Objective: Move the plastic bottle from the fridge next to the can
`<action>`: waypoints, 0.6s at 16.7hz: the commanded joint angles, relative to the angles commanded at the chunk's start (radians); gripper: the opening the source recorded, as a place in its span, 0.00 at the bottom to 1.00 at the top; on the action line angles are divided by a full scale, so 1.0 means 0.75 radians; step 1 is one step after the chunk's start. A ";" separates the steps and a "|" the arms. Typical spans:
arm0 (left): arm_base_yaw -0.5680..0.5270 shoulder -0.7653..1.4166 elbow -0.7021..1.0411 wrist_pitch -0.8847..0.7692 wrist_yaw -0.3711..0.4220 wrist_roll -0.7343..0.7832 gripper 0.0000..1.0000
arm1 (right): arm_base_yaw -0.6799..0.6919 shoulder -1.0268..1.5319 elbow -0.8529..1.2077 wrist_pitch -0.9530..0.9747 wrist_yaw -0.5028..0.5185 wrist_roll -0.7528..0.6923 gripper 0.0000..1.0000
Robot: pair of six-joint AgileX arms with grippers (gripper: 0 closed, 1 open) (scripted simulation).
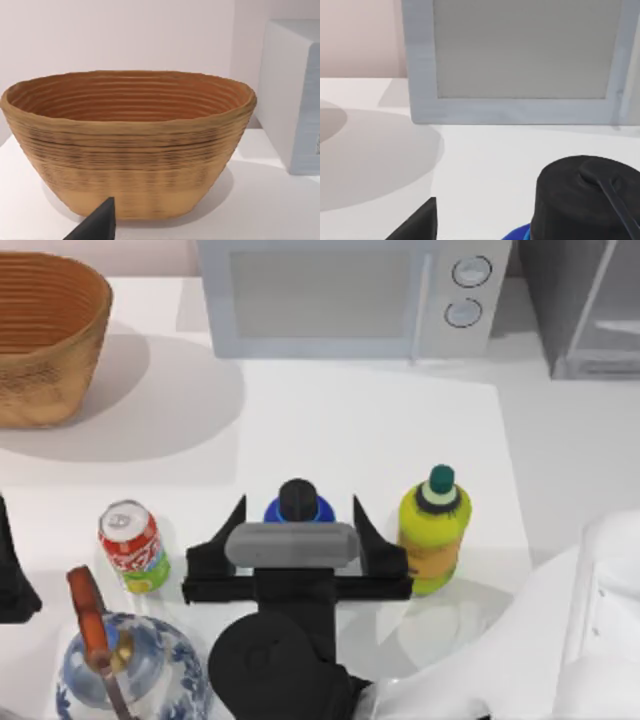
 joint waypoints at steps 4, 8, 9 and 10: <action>0.000 0.000 0.000 0.000 0.000 0.000 1.00 | -0.008 -0.008 0.002 -0.003 -0.010 -0.003 1.00; 0.000 0.000 0.000 0.000 0.000 0.000 1.00 | -0.076 -0.201 -0.058 -0.056 -0.128 -0.028 1.00; 0.000 0.000 0.000 0.000 0.000 0.000 1.00 | -0.115 -0.284 -0.086 -0.082 -0.179 -0.037 1.00; 0.000 0.000 0.000 0.000 0.000 0.000 1.00 | -0.161 -0.380 -0.119 -0.112 -0.237 -0.048 1.00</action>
